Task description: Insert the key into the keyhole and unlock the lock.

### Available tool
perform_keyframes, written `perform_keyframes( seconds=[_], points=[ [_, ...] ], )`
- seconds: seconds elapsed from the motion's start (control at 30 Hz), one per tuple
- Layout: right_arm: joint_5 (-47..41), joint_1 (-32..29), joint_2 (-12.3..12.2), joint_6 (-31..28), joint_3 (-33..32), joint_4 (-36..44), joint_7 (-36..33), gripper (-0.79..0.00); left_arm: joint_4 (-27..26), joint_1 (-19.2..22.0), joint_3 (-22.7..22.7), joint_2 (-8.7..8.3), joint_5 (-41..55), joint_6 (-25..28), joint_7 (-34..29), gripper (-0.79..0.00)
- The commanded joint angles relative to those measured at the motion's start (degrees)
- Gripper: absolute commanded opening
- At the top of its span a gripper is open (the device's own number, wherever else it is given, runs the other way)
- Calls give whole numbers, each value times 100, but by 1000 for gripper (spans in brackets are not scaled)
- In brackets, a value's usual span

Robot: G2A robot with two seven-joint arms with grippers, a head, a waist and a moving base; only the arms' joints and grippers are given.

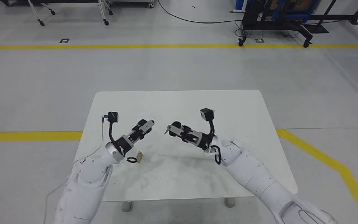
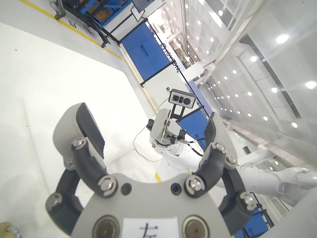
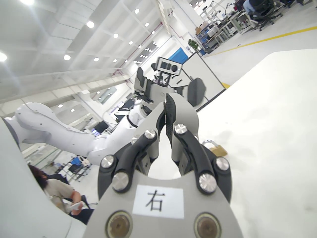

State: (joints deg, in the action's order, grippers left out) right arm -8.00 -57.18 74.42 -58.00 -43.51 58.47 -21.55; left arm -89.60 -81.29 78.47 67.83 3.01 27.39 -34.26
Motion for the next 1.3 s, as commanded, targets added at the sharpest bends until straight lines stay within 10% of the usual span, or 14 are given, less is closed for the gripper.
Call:
perform_keyframes(
  seconds=[0.0, 0.07, 0.13, 0.87, 1.13, 1.27],
  points=[
    [-322, 73, 55, 0, 70, -129, -184, -785, 265, 96, -38, 1, 281, 222, -166, 0],
    [-504, 130, 111, 0, 129, -277, -334, -785, 448, 153, -46, -8, 350, 361, -312, -15],
    [-648, 191, 168, 0, 172, -417, -452, -785, 545, 175, -74, -10, 339, 478, -342, -406],
    [-1303, 373, 533, 0, 30, -1078, -1389, -785, 558, 191, -406, -38, -38, 856, -337, -785],
    [-1468, 401, 616, 0, -91, -1222, -1672, -785, 570, 208, -402, -59, -120, 885, -238, -785],
    [-1513, 411, 658, 0, -153, -1291, -1756, -785, 582, 213, -403, -70, -45, 875, -247, -65]
  ],
)
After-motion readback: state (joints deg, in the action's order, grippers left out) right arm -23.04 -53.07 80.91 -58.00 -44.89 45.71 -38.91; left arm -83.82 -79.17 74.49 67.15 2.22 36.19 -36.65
